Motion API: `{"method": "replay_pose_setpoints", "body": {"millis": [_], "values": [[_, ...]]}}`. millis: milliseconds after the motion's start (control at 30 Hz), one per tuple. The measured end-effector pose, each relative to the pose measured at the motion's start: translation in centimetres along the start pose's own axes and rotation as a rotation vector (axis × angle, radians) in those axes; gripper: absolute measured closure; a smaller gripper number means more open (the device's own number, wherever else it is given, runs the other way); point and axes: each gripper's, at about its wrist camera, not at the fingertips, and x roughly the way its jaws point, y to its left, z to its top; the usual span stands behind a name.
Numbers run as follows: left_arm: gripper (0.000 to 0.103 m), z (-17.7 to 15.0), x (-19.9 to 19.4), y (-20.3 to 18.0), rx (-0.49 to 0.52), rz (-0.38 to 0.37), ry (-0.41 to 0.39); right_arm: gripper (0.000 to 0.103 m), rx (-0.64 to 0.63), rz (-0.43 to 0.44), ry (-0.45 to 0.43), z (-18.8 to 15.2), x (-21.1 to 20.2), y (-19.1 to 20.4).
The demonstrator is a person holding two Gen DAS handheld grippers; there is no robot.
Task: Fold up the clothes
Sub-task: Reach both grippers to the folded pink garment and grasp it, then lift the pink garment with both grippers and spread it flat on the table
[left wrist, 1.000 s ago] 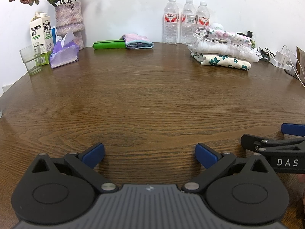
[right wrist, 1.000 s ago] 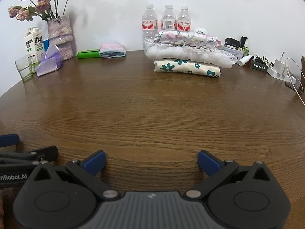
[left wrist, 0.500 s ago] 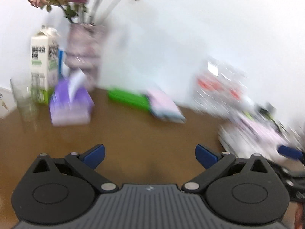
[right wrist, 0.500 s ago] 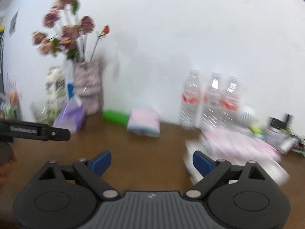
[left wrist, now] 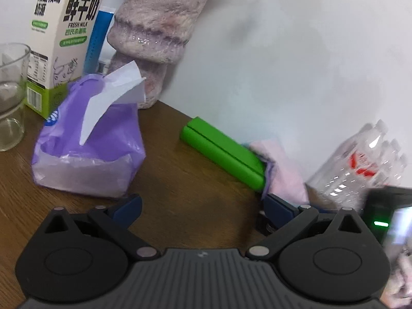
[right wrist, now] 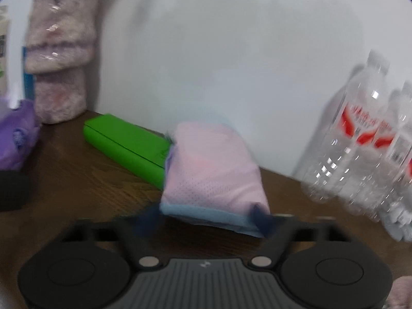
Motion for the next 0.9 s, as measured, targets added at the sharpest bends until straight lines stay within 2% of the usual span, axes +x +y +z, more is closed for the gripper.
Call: {"method": "replay_pose_setpoints", "body": {"millis": [67, 100, 200, 267, 333, 467, 567, 700, 733, 800, 833, 867, 900], "values": [[0.0, 0.2, -0.4, 0.3, -0.021, -0.037, -0.004, 0.093, 0.042, 0.021, 0.007, 0.2, -0.8, -0.8], [0.0, 0.3, -0.6, 0.3, -0.018, -0.051, -0.006, 0.093, 0.049, 0.034, -0.018, 0.5, -2.7, -1.2], [0.0, 0.8, -1.8, -0.6, 0.015, -0.091, -0.032, 0.094, -0.039, 0.075, -0.189, 1.6, -12.2, -2.6], [0.0, 0.9, -3.1, -1.9, 0.047, -0.141, -0.056, 0.094, -0.078, 0.12, -0.266, 2.0, -19.1, -4.1], [0.0, 0.9, -5.6, -3.3, 0.077, -0.281, -0.077, 0.094, -0.12, 0.157, -0.328, 1.7, -26.1, -5.7], [0.0, -1.7, -12.0, -5.8, 0.121, -0.607, -0.082, 0.094, -0.189, 0.22, -0.429, -0.5, -39.8, -8.6], [0.0, -3.4, -16.1, -6.4, 0.153, -0.638, -0.074, 0.094, -0.216, 0.3, -0.449, -3.3, -47.0, -10.2], [0.0, -5.6, -21.4, -7.1, 0.197, -0.679, -0.063, 0.094, -0.234, 0.395, -0.454, -7.5, -53.8, -11.6], [0.004, -6.2, -22.8, -7.3, 0.207, -0.69, -0.06, 0.094, -0.228, 0.421, -0.457, -8.4, -55.1, -12.0], [0.033, -7.3, -25.5, -7.6, 0.229, -0.71, -0.055, 0.094, -0.202, 0.472, -0.457, -10.1, -56.9, -12.7], [0.065, -7.8, -26.8, -7.8, 0.24, -0.72, -0.052, 0.093, -0.178, 0.496, -0.451, -10.7, -57.3, -13.1], [0.078, -8.4, -28.1, -8.0, 0.251, -0.731, -0.049, 0.093, -0.142, 0.518, -0.435, -11.0, -57.1, -13.5], [0.078, -8.9, -29.5, -8.2, 0.262, -0.741, -0.046, 0.093, -0.101, 0.536, -0.418, -11.2, -56.7, -14.0]]}}
